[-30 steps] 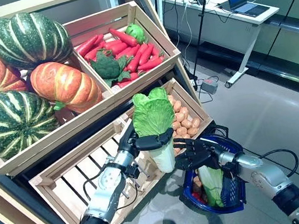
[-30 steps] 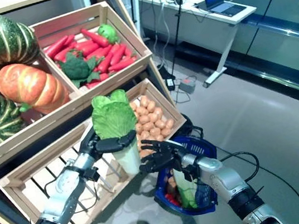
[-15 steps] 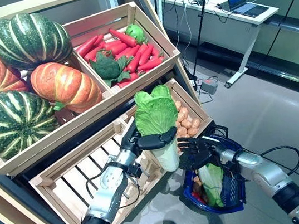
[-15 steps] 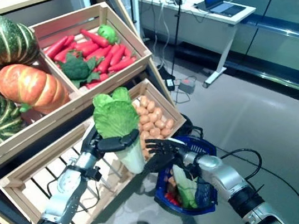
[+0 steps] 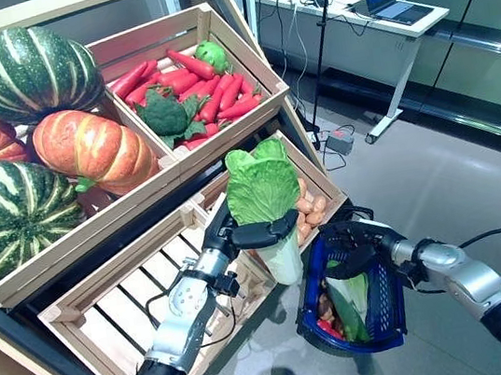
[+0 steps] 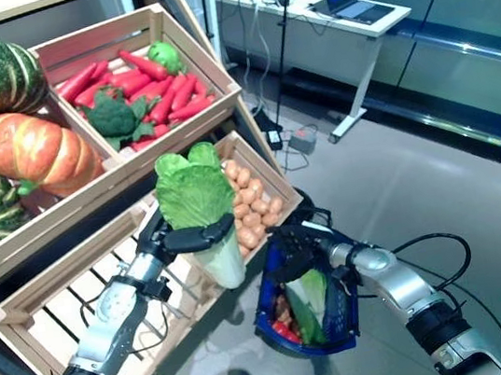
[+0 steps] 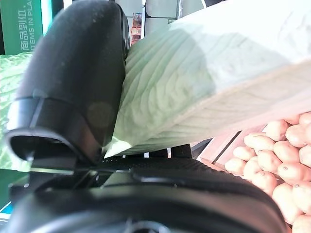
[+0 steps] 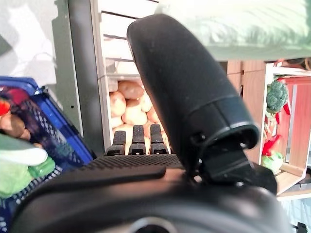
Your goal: Put vegetables into the basket
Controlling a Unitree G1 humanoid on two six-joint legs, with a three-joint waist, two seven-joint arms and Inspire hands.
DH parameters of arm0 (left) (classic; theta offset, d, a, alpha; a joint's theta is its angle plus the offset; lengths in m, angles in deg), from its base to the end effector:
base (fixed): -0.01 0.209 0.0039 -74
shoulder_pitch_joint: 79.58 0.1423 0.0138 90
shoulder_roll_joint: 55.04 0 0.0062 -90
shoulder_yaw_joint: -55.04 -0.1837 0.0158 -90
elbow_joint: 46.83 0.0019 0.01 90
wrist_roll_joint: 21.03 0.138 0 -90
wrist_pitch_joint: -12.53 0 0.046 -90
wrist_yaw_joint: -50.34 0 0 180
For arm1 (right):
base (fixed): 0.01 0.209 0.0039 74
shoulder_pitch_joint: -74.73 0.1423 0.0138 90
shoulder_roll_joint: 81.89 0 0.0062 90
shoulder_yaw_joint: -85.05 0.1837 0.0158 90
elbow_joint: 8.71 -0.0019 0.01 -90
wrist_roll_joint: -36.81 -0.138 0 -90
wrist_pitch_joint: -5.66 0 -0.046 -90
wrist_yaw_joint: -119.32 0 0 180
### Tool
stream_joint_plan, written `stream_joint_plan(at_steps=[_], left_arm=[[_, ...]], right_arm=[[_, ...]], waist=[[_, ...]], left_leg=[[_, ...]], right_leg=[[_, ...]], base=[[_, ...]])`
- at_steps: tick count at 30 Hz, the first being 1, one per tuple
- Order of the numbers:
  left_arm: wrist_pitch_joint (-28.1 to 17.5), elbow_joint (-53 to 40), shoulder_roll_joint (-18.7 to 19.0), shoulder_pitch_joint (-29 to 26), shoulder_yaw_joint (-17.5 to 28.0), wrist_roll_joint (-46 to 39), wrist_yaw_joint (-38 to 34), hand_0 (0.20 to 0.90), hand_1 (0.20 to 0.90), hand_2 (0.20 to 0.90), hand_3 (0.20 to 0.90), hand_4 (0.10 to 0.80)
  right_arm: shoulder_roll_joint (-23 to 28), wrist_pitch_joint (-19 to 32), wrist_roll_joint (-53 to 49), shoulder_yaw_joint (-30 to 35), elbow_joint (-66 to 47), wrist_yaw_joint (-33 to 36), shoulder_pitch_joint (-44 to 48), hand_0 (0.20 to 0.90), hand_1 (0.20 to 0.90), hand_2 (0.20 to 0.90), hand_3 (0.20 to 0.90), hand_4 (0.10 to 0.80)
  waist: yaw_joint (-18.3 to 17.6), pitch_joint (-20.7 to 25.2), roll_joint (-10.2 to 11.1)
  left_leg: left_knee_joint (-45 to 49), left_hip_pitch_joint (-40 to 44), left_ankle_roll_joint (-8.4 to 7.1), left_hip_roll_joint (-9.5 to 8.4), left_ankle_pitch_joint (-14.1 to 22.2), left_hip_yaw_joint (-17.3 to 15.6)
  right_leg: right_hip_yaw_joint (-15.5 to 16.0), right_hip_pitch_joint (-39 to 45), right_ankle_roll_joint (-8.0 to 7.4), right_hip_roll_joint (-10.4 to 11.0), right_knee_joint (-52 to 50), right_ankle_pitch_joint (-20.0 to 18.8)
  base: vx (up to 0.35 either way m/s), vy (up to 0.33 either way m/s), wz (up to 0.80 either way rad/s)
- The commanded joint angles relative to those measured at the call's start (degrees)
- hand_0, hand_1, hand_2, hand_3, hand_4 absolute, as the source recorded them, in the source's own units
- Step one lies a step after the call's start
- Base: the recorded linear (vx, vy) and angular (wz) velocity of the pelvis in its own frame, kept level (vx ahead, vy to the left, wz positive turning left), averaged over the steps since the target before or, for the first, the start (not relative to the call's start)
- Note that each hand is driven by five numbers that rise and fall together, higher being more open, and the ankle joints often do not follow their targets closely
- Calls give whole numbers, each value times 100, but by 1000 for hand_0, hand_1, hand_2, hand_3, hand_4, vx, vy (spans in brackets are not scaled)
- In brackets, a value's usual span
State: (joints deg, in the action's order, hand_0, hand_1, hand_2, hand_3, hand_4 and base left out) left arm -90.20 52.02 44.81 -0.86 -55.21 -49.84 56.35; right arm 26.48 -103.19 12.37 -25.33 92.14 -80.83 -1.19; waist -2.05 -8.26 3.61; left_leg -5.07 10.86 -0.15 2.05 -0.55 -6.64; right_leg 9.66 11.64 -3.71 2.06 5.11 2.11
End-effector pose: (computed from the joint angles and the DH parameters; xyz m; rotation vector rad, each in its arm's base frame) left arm 0.2325 0.1723 0.0586 -0.0198 -0.1120 -0.4011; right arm 0.2388 -0.2099 0.0488 -0.2045 0.4700 0.5603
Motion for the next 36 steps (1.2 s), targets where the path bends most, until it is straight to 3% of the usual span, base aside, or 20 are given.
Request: stream_joint_plan(at_steps=[1,4,15,36], left_arm=[[-543,-295,-241,-836,196,8,-5,300,300,300,300,400],[-589,-289,-306,-799,205,-68,94,300,300,300,300,400],[-564,-294,-416,-774,8,-145,289,300,300,300,300,400],[-538,254,-455,-775,-649,-416,973,300,300,300,300,400]], right_arm=[[-279,397,-919,313,-26,-214,569,900,900,900,900,800],[-630,445,-1283,297,181,-192,459,900,900,900,900,800],[-1193,348,-1989,147,413,-126,691,900,900,900,900,800],[-1501,-13,-3070,-56,510,-197,1440,900,900,900,900,800]], waist=[[61,363,3],[106,389,-17],[214,429,-56],[277,574,-37]], left_leg=[[7,19,101,-51,495,-3],[7,27,97,-53,512,32],[7,13,85,-64,526,112],[7,18,88,-58,531,129]], right_leg=[[-44,-31,267,-92,-11,43],[2,-8,264,-79,-11,68],[97,3,272,-61,-11,101],[70,11,281,-78,-11,124]], base=[[0,0,0],[0,0,0],[-7,-2,3],[-2,-1,1]])
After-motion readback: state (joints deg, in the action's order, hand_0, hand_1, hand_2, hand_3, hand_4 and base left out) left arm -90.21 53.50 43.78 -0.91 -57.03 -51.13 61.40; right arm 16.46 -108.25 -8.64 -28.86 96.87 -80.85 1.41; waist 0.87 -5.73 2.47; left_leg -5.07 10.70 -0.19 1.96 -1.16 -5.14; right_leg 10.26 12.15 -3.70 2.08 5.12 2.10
